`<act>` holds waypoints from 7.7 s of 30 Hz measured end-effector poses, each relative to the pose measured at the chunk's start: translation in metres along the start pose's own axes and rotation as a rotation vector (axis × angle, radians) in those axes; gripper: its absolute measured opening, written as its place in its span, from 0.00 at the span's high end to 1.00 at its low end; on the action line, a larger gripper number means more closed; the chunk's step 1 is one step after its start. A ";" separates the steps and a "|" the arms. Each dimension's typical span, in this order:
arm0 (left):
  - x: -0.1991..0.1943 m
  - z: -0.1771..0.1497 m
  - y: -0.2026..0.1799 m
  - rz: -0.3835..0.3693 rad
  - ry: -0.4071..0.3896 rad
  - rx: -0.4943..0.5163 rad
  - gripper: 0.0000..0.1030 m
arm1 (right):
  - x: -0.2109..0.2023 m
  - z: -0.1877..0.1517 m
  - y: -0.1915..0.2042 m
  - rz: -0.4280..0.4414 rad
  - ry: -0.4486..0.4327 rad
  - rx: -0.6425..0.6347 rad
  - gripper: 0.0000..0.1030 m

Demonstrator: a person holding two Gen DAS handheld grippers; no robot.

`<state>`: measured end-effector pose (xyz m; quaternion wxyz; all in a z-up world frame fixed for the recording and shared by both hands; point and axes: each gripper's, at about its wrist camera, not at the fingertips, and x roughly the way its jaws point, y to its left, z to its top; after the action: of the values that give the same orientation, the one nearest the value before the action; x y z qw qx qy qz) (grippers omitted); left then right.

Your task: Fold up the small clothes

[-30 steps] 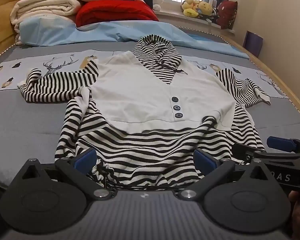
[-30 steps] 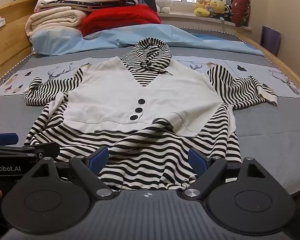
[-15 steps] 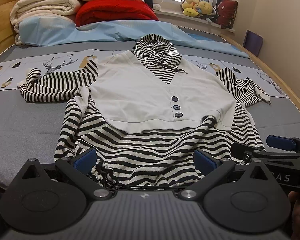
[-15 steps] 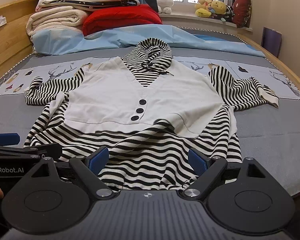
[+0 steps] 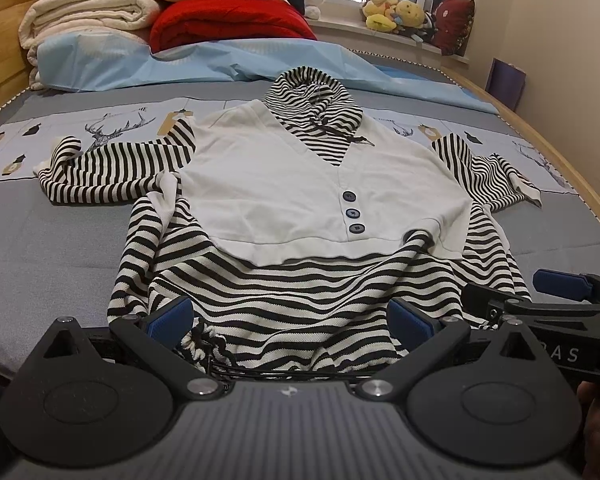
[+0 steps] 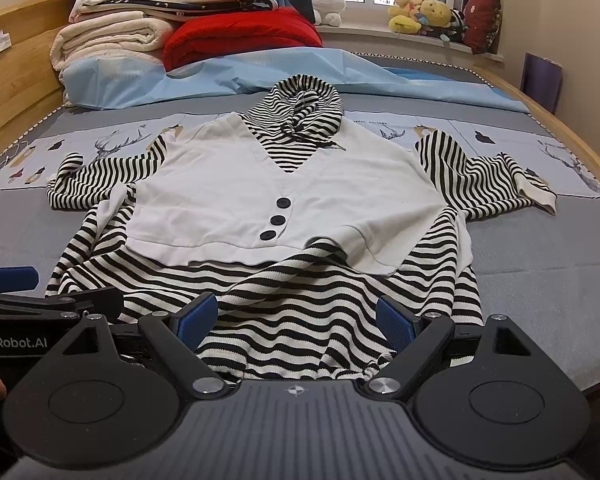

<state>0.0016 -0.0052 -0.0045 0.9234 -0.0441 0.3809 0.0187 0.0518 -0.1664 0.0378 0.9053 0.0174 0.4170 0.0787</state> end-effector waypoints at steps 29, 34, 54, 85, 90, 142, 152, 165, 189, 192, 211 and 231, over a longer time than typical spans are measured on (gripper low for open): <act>0.115 0.059 0.169 0.024 0.423 -0.207 0.45 | 0.098 0.025 -0.209 0.014 0.356 0.392 0.62; 0.130 0.056 0.173 0.034 0.487 -0.267 0.46 | 0.126 0.010 -0.204 0.009 0.509 0.381 0.61; 0.116 0.043 0.164 0.103 0.466 -0.135 0.74 | 0.095 0.018 -0.197 -0.090 0.370 0.269 0.83; 0.101 0.049 0.094 -0.296 0.376 0.083 0.55 | 0.069 0.007 -0.145 0.301 0.430 -0.156 0.80; 0.109 0.039 0.047 -0.422 0.405 0.222 0.53 | 0.056 0.023 -0.142 0.326 0.301 -0.128 0.77; 0.117 0.065 0.099 -0.321 0.418 -0.056 0.64 | 0.069 -0.028 -0.055 0.308 0.323 -0.715 0.88; 0.149 0.031 0.099 -0.119 0.627 0.022 0.62 | 0.043 -0.033 -0.098 0.349 0.397 -0.567 0.90; 0.139 0.037 0.113 -0.084 0.569 -0.041 0.59 | 0.072 0.002 -0.113 0.189 0.403 -0.338 0.60; 0.134 0.207 0.191 0.139 -0.102 -0.289 0.22 | 0.054 0.113 -0.108 0.036 -0.151 0.024 0.61; 0.155 0.203 0.234 0.167 -0.102 -0.327 0.22 | 0.057 0.142 -0.091 0.057 -0.151 -0.038 0.61; 0.223 0.150 0.457 0.286 -0.048 -0.951 0.59 | 0.196 0.216 0.024 0.303 -0.031 0.014 0.94; 0.145 0.252 0.236 0.215 -0.294 -0.557 0.95 | 0.220 0.206 -0.032 0.207 0.102 0.264 0.94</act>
<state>0.2654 0.2541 0.0556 0.9137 -0.2511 0.2263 0.2258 0.3532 -0.1566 0.0032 0.8599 0.1751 0.4651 0.1167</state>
